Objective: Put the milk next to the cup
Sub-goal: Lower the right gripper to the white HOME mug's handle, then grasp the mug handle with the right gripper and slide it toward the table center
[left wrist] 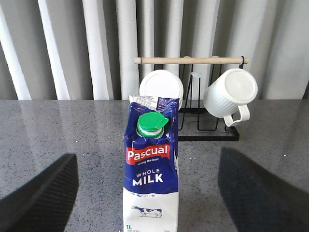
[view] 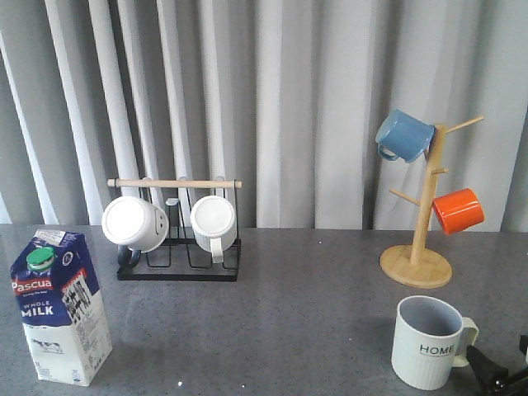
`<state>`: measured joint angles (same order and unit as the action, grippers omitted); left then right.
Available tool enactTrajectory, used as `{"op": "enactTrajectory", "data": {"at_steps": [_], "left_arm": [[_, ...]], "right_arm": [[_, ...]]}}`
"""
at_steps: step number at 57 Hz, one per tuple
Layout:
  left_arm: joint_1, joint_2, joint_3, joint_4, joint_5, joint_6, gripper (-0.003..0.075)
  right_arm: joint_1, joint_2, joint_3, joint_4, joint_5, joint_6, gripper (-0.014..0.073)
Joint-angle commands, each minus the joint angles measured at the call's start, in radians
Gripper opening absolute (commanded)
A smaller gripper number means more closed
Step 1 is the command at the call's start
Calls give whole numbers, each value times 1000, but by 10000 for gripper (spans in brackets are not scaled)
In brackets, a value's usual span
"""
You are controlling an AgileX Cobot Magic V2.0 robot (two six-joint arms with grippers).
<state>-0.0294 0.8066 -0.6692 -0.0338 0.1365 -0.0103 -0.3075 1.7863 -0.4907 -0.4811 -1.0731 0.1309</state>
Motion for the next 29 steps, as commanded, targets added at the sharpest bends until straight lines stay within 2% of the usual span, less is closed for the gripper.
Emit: {"op": "enactTrajectory", "data": {"at_steps": [1, 13, 20, 25, 29], "left_arm": [[-4, -3, -36, -8, -69, -10, 576], [-4, -3, -36, -8, -69, -10, 576], [-4, -3, -36, -8, -69, -10, 576], [-4, -3, -36, -8, -69, -10, 576], [-4, -3, -36, -8, -69, -10, 576]], "right_arm": [[-8, -8, -39, 1, -69, -6, 557], [-2, 62, -117, -25, -69, -8, 547], [34, 112, -182, -94, -69, 6, 494], [67, 141, -227, -95, -57, 6, 393], [93, 143, -253, -87, -37, 5, 235]]}}
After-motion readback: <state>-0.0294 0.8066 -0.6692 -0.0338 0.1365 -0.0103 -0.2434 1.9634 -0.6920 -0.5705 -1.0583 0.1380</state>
